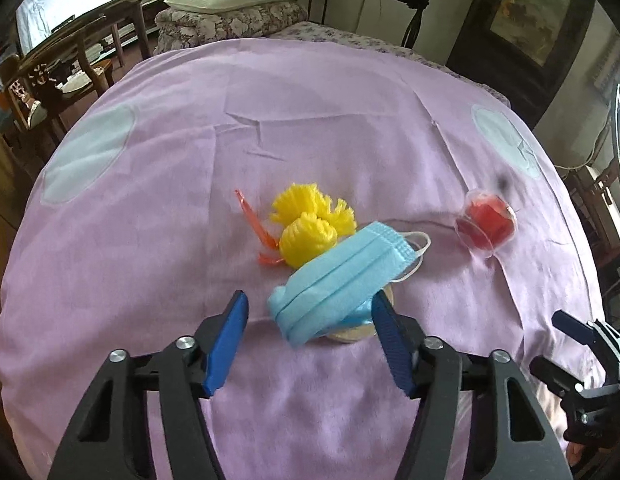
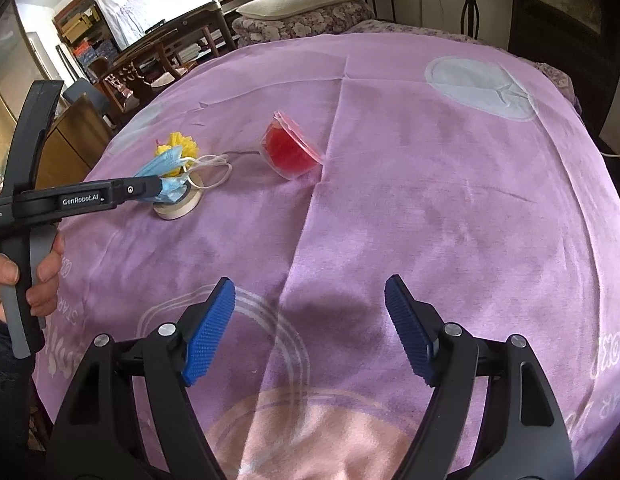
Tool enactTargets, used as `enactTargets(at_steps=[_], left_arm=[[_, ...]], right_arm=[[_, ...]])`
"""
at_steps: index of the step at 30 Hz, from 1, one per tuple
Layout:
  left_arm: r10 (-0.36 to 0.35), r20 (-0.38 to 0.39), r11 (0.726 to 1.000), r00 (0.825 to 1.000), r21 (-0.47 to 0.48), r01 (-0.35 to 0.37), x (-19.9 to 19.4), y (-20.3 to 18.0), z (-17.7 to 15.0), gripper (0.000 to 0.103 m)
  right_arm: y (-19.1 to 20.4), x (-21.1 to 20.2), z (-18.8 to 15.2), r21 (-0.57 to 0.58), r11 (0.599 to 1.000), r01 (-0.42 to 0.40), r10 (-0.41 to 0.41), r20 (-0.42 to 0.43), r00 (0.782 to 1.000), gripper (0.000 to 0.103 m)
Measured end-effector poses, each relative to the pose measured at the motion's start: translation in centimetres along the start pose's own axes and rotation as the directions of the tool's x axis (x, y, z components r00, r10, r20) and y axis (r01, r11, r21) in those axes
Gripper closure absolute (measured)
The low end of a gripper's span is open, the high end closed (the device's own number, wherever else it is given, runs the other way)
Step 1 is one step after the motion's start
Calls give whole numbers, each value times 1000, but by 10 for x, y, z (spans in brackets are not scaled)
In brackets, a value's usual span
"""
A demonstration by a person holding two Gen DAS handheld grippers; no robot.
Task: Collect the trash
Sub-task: 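Grasp the blue face mask with the left tool and lift it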
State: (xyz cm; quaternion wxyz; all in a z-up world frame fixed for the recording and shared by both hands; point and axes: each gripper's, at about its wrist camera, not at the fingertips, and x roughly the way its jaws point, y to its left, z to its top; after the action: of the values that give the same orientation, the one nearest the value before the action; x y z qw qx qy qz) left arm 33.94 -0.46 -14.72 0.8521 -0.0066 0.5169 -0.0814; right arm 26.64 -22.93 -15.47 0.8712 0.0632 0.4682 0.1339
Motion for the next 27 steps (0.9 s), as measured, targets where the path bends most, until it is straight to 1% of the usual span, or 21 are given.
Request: enactTargets(at_steps=[2, 3, 4, 7, 9, 10, 13, 17, 19, 22, 25, 27], left_arm=[[-13, -3, 1000, 1000, 7, 13, -2, -2, -1, 53], [-16, -6, 1000, 1000, 10, 16, -3, -2, -2, 63], [-17, -14, 1000, 1000, 12, 17, -4, -3, -4, 69], [-25, -13, 1000, 1000, 10, 25, -11, -4, -11, 76], [-2, -3, 1000, 1000, 27, 2, -18, -5, -16, 77], [-2, 6, 1000, 1000, 29, 2, -24, -5, -20, 77], [-30, 9, 1000, 1000, 2, 30, -41, 1, -31, 77], [-12, 29, 1000, 1000, -21, 13, -63, 12, -49, 76], [-5, 31, 999, 1000, -48, 7, -69, 20, -60, 76], [14, 21, 996, 1000, -92, -12, -73, 34, -74, 76], [28, 8, 992, 1000, -125, -27, -72, 44, -85, 76], [28, -1, 990, 1000, -139, -28, -70, 49, -90, 76]], right_arm=[[1, 0, -1, 2, 1000, -4, 4, -1, 1000, 28], [1, 0, -1, 1, 1000, -3, 3, -1, 1000, 28], [2, 0, -1, 1, 1000, -3, 3, -2, 1000, 28], [1, -3, -1, 1, 1000, -5, 5, 1, 1000, 28], [1, -5, -2, 3, 1000, -7, 7, 3, 1000, 28], [1, -5, -2, 4, 1000, -8, 8, 4, 1000, 28], [1, -6, 0, 1, 1000, -8, 8, 11, 1000, 28], [0, -4, 7, -6, 1000, 2, -2, 20, 1000, 28], [0, 0, 15, -3, 1000, 3, -3, 24, 1000, 28], [2, 7, 25, -14, 1000, 20, -19, 28, 999, 28], [11, 17, 37, -59, 998, 32, -31, 27, 999, 28], [18, 27, 47, -104, 994, 13, -13, 10, 1000, 28]])
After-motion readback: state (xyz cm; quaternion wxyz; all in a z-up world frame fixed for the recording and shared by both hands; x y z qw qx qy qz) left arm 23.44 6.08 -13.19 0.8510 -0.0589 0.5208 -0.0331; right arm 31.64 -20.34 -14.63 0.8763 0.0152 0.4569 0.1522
